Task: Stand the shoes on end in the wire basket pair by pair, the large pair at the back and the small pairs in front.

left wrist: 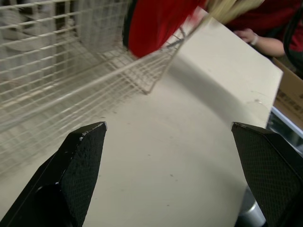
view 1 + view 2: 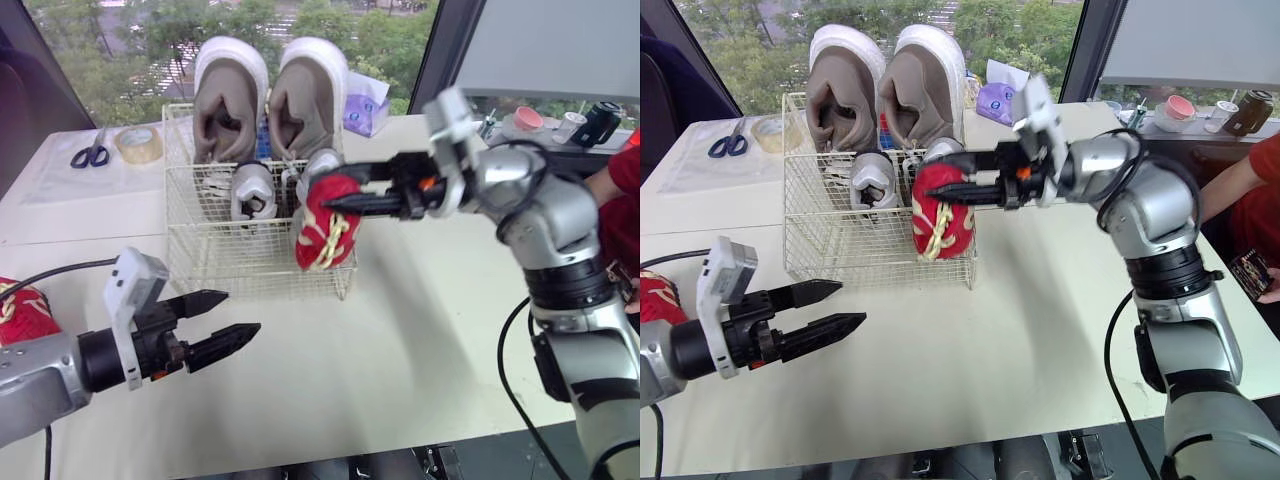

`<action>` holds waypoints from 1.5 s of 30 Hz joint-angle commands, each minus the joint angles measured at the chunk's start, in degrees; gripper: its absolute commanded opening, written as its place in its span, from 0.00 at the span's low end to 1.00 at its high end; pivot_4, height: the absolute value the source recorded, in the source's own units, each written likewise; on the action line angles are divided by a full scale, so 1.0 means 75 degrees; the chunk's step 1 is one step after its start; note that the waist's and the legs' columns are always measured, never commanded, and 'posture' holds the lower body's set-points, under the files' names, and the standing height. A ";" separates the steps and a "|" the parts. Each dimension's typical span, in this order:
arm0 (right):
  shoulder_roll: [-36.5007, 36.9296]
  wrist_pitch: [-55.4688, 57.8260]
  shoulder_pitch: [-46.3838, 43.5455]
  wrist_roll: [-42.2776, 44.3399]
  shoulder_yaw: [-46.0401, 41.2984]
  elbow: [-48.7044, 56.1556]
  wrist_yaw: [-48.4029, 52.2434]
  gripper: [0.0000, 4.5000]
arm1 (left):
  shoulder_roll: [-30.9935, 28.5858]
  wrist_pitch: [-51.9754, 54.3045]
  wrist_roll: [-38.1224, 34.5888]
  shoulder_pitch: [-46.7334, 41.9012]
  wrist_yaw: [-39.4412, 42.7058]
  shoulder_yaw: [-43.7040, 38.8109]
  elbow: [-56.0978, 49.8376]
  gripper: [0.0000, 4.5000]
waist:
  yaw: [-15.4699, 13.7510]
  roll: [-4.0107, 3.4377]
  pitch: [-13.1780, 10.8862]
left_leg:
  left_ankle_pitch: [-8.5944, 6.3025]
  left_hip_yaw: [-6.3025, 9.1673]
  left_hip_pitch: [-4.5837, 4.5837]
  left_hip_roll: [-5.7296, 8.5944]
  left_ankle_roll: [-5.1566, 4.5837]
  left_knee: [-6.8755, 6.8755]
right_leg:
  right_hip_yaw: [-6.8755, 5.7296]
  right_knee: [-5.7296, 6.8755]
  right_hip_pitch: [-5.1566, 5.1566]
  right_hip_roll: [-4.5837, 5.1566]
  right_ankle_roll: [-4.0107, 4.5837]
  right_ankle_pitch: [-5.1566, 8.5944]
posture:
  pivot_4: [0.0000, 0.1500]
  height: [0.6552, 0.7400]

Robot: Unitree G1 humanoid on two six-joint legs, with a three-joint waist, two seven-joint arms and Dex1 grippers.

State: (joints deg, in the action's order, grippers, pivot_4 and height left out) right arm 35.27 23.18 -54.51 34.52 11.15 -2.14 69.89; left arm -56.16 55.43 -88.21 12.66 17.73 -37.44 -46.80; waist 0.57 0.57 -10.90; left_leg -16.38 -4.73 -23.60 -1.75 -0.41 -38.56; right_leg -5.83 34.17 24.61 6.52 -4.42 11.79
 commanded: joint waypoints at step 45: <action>0.2666 0.1781 -0.1222 0.0940 -0.0184 0.0892 0.3015 1.00 | -0.2391 0.4297 0.4190 -0.4182 -0.5298 -0.0897 0.9721 1.00 | 0.0007 0.0053 0.0012 | 0.0038 -0.0013 0.0013 -0.0003 0.0120 0.0077 | -0.0004 0.0018 0.0045 0.0002 -0.0025 -0.0020 | 1.00 1.00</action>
State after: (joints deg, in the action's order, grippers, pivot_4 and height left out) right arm 54.53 36.88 -63.48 41.70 11.65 3.29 92.14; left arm -71.63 87.43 -60.26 -17.39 -23.63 -45.32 25.41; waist 0.62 0.96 -10.80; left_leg -16.08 -4.85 -23.50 -1.77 0.52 -37.97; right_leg -5.86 34.31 24.95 6.53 -4.60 11.63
